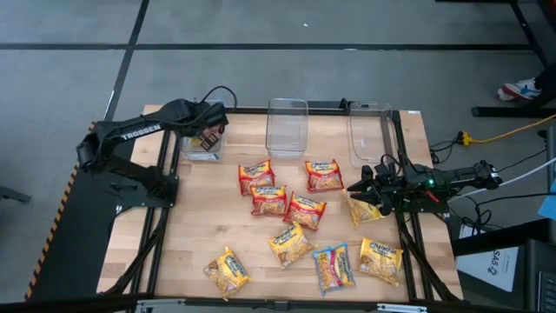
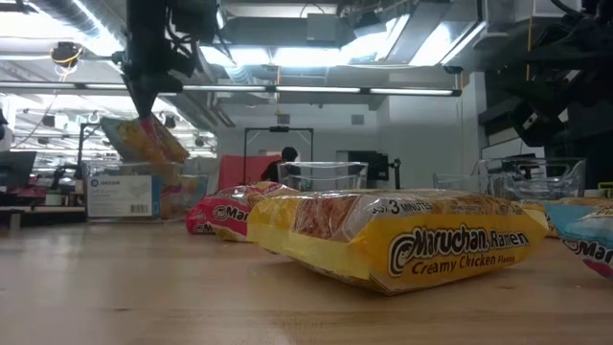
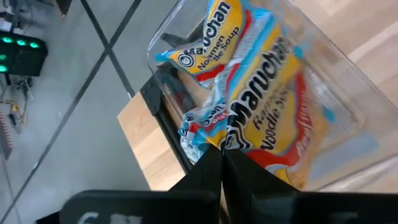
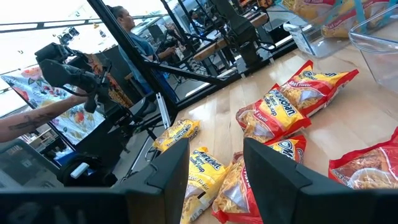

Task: Sort Maruchan noodles
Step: Put the blue noodle pack in the left transparent basket

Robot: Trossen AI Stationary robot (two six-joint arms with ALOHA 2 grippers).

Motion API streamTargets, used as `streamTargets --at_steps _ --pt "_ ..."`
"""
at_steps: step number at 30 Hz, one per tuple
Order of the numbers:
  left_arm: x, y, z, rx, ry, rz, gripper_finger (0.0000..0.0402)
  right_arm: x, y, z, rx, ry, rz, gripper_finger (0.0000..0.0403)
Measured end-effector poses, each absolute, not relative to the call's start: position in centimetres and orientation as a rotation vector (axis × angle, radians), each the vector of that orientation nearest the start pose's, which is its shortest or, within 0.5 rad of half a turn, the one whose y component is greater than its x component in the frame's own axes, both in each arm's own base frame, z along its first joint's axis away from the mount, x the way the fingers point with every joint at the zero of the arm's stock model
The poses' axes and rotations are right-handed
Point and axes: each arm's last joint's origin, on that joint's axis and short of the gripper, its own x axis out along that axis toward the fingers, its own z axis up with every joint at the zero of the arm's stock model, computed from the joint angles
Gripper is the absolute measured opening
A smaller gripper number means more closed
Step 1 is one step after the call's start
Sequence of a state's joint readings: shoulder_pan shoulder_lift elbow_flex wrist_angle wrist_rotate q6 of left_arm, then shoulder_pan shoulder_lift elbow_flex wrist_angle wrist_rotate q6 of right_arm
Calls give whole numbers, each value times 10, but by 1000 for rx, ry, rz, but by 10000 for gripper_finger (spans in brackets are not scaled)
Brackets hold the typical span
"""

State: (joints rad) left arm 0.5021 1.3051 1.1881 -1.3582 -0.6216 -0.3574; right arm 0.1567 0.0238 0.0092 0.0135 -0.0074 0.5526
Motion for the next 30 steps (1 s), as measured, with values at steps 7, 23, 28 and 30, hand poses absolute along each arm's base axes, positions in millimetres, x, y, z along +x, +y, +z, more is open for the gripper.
streamTargets --at_steps 7,23,28,30 --pt "189 132 289 -141 1341 1137 0 97 16 166 551 46 160 156" --pt "181 163 262 -219 1584 1158 43 97 16 166 551 46 160 156" --pt "174 161 267 -256 1580 1214 65 97 16 166 551 46 160 156" --pt "172 160 269 -265 1559 1234 68 97 16 166 551 46 160 156"
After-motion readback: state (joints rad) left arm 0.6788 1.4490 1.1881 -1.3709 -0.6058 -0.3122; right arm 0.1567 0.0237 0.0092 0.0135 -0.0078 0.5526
